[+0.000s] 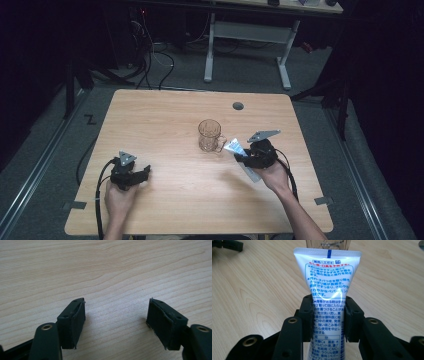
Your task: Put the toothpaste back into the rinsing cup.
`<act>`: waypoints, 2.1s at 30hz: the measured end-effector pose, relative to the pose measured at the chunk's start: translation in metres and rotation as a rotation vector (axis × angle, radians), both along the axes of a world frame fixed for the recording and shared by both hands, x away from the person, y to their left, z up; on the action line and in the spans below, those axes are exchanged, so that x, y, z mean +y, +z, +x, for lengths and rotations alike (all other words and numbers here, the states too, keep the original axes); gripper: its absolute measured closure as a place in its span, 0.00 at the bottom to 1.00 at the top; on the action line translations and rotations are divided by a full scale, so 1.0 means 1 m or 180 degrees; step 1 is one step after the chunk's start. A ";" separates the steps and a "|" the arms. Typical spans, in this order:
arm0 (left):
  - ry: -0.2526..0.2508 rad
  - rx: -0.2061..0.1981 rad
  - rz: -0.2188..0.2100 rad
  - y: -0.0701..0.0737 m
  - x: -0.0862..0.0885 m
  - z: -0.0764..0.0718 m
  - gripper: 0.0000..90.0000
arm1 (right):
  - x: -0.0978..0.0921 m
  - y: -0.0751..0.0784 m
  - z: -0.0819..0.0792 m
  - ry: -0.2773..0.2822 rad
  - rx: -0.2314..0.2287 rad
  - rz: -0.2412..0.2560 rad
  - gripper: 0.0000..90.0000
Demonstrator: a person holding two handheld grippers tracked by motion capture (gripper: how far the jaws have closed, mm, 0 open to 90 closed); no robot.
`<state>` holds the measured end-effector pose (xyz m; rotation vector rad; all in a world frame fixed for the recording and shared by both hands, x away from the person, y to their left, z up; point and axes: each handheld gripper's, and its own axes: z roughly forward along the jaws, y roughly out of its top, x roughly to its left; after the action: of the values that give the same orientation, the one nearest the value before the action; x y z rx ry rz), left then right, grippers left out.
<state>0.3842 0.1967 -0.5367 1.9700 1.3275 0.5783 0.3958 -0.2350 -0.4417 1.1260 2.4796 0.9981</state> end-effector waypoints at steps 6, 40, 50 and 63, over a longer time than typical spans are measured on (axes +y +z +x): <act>-0.0001 0.0000 -0.0001 0.000 0.000 0.000 0.34 | -0.001 0.008 0.004 -0.0016 -0.0063 0.0070 0.73; 0.0003 -0.0006 -0.0003 0.000 0.000 0.000 0.34 | 0.010 0.050 0.042 -0.0016 -0.0318 0.0372 0.73; 0.0000 -0.0004 -0.0003 0.000 0.000 0.000 0.34 | 0.014 0.057 0.054 -0.0064 -0.0411 0.0444 0.73; 0.0001 -0.0006 -0.0004 0.000 0.000 0.000 0.34 | 0.025 0.060 0.072 -0.0091 -0.0464 0.0530 0.73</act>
<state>0.3841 0.1966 -0.5369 1.9679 1.3266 0.5792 0.4674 -0.2095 -0.3814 1.0900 2.2953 1.2506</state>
